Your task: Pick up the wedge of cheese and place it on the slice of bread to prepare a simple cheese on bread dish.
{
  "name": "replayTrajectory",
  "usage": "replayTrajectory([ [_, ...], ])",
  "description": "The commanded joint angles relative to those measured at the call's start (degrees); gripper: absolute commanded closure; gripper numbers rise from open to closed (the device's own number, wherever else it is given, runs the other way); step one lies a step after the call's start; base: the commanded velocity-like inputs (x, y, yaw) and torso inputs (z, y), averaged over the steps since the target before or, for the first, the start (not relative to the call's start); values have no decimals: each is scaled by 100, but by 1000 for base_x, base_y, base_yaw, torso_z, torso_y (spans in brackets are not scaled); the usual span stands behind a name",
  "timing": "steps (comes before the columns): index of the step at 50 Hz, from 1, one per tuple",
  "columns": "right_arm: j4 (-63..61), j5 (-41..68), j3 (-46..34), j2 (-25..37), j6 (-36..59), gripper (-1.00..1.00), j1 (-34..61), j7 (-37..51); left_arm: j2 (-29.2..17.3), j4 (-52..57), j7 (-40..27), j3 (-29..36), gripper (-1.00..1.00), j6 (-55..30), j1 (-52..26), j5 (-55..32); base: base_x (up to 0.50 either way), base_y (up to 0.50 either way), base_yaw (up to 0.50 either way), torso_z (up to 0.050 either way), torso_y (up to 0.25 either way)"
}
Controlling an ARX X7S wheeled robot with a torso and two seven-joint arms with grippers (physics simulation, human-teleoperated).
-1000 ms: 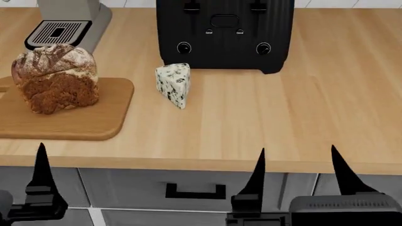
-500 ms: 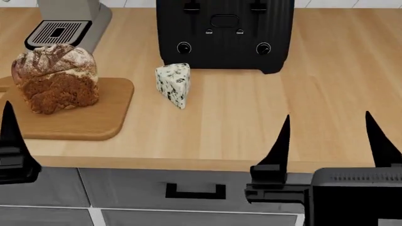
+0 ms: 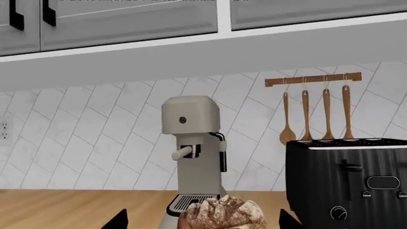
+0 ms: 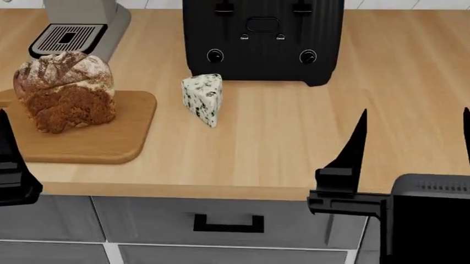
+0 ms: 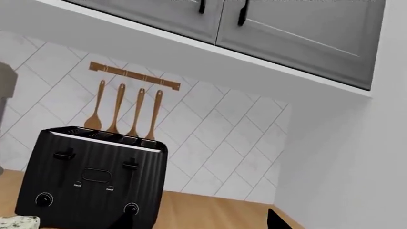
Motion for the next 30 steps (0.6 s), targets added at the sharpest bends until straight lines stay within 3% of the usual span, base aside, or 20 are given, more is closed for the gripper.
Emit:
replayTrajectory([
  [1, 8, 51, 28, -2, 65, -100, 67, 13, -13, 73, -39, -18, -100, -116, -88, -78, 0, 0, 0, 0, 0],
  [7, -13, 9, 25, 52, -88, -100, -8, 28, -27, 59, 9, -43, -100, 21, -41, -134, 0, 40, 0, 0, 0],
  [30, 126, 134, 14, 46, -350, -100, -230, -25, -41, -21, -30, -68, -100, 102, -20, -217, 85, 500, 0, 0, 0],
])
